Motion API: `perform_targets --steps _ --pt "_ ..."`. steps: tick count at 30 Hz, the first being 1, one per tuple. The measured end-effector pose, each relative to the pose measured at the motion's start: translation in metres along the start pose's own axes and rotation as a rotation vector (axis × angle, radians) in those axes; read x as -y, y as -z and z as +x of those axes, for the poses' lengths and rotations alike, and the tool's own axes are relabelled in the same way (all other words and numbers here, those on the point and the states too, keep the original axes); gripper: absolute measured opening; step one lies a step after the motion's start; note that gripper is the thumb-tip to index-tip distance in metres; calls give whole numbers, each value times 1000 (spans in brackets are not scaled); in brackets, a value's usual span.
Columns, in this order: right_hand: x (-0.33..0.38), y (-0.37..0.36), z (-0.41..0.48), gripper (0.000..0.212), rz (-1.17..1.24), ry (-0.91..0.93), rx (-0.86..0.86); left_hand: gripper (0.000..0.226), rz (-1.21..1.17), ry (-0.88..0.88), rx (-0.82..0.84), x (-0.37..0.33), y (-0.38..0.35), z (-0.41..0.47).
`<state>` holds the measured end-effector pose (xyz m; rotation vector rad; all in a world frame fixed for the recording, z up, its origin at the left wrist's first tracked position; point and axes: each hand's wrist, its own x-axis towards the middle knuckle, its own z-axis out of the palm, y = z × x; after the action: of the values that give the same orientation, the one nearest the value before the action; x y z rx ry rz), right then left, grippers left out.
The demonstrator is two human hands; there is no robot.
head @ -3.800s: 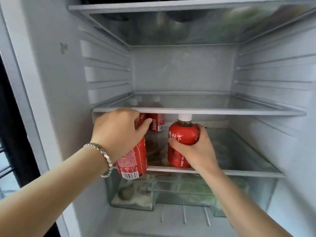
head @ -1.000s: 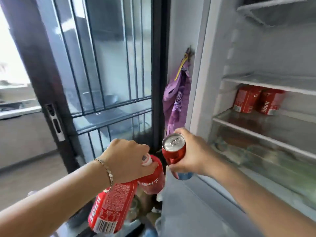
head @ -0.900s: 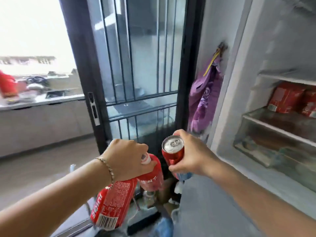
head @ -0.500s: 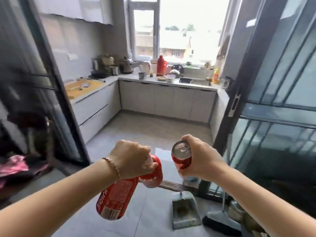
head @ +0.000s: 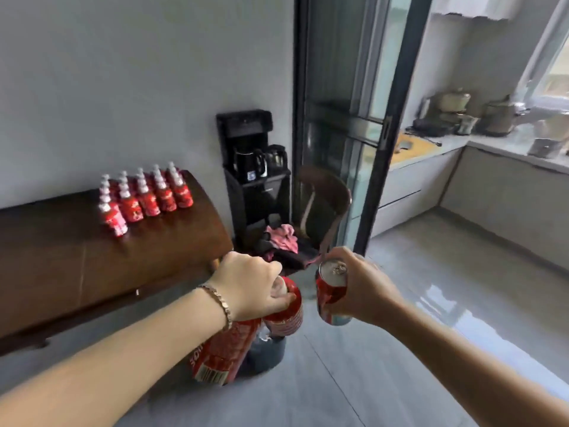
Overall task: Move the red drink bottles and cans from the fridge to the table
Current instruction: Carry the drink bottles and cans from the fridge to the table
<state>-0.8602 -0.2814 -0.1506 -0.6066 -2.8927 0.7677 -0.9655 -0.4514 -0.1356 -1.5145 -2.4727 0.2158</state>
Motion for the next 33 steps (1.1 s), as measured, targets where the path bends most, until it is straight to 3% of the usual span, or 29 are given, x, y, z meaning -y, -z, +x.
perform_targets --steps 12,20,28,33 --pt "120 -116 257 61 -34 369 188 49 40 432 232 237 -86 11" --pt "197 -173 425 81 8 486 285 47 9 721 267 367 -140 39" --pt "237 -273 524 76 30 399 367 50 -80 740 362 468 -224 50" --pt "272 -336 580 74 5 272 309 46 -136 654 291 536 -275 61"
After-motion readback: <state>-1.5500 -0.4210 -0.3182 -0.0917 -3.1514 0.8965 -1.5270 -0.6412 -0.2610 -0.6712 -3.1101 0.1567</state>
